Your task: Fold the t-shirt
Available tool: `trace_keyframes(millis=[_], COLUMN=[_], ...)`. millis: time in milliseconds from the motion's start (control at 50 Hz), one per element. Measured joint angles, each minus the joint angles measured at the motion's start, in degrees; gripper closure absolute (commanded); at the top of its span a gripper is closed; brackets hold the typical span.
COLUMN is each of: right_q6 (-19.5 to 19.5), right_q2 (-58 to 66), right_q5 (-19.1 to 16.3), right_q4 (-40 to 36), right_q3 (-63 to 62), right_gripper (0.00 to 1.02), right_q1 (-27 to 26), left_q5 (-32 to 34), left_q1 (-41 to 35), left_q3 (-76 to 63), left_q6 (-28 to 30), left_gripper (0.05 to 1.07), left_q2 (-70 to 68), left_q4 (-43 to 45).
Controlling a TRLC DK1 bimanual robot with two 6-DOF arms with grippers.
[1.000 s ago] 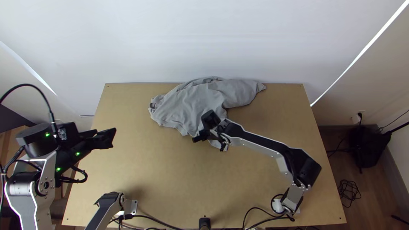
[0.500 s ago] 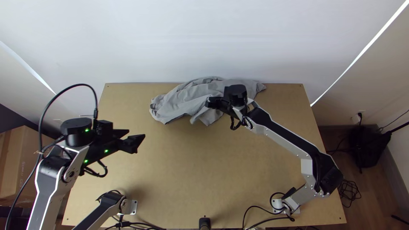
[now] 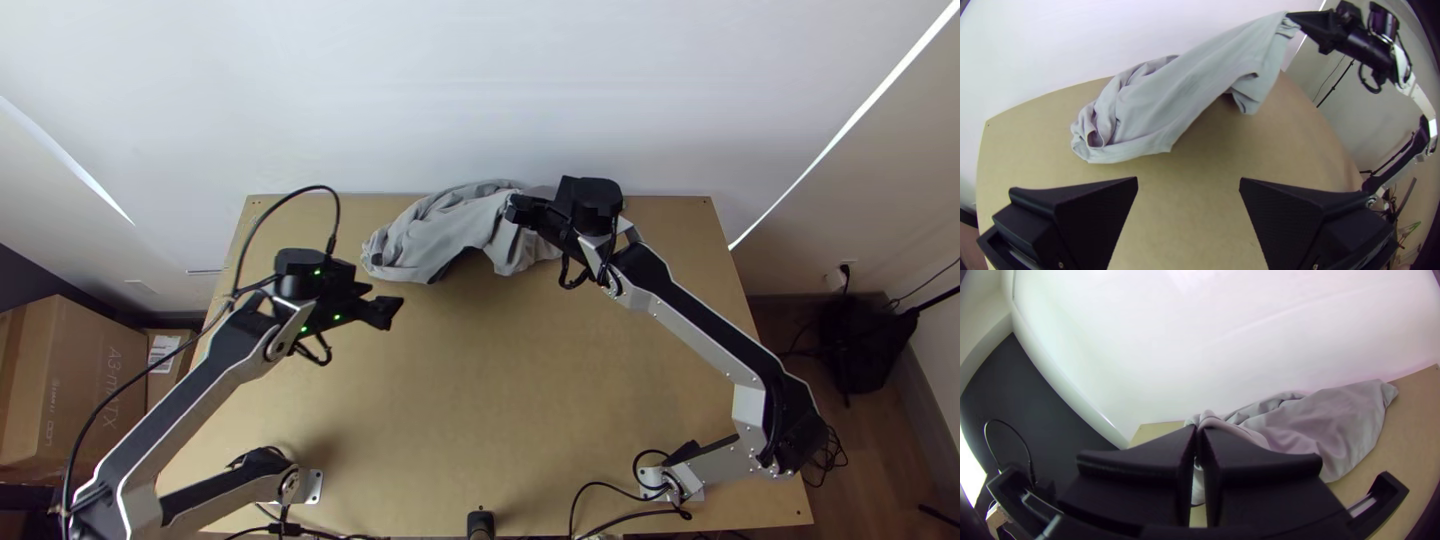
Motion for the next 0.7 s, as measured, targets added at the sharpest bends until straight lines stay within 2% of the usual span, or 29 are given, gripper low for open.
trace_keyframes(millis=[280, 480, 600, 640, 700], right_q6=[0.0, 0.2, 1.0, 1.3, 1.5], right_q2=[-1.7, -3.1, -4.1, -4.7, -5.7], right_q5=[-0.2, -0.3, -1.5, -1.9, -2.4], right_q4=[-0.1, -0.1, -0.2, -0.2, -0.2], right_q3=[0.0, 0.0, 0.0, -0.1, -0.2], right_gripper=[1.0, 1.0, 1.0, 1.0, 1.0], right_q1=[-0.5, -0.5, -0.5, -0.5, -0.4], left_q5=[-5.8, -8.9, -11.4, -12.0, -12.3], left_q1=[-4.9, -8.8, -9.6, -9.6, -9.6], left_q3=[-0.1, 1.9, 5.2, 6.4, 7.9], left_q6=[2.9, 4.3, 4.7, 4.7, 4.7], left_gripper=[0.1, 0.1, 0.1, 0.15, 0.34], left_q2=[16.3, 27.2, 33.0, 34.8, 36.8], left_q4=[15.2, 21.2, 24.2, 24.9, 25.6])
